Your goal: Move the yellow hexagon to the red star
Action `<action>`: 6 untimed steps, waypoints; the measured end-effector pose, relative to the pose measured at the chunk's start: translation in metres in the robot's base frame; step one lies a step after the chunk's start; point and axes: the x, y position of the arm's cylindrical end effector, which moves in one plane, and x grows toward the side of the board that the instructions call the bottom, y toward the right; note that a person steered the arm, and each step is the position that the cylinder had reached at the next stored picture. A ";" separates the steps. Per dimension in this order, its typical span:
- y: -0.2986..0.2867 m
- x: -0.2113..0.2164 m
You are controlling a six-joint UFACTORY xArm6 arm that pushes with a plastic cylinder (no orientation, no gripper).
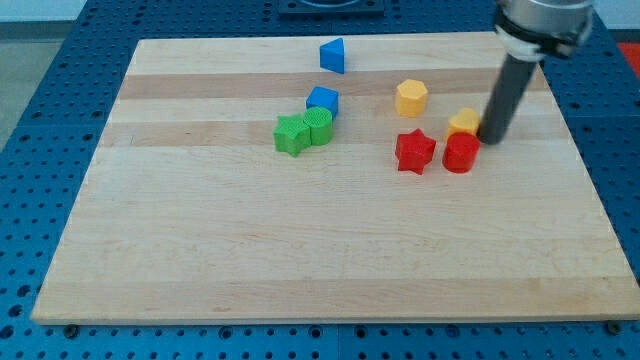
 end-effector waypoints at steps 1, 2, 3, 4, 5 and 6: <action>0.000 -0.001; -0.011 -0.040; -0.018 -0.056; -0.035 -0.091; -0.069 -0.132; -0.090 -0.131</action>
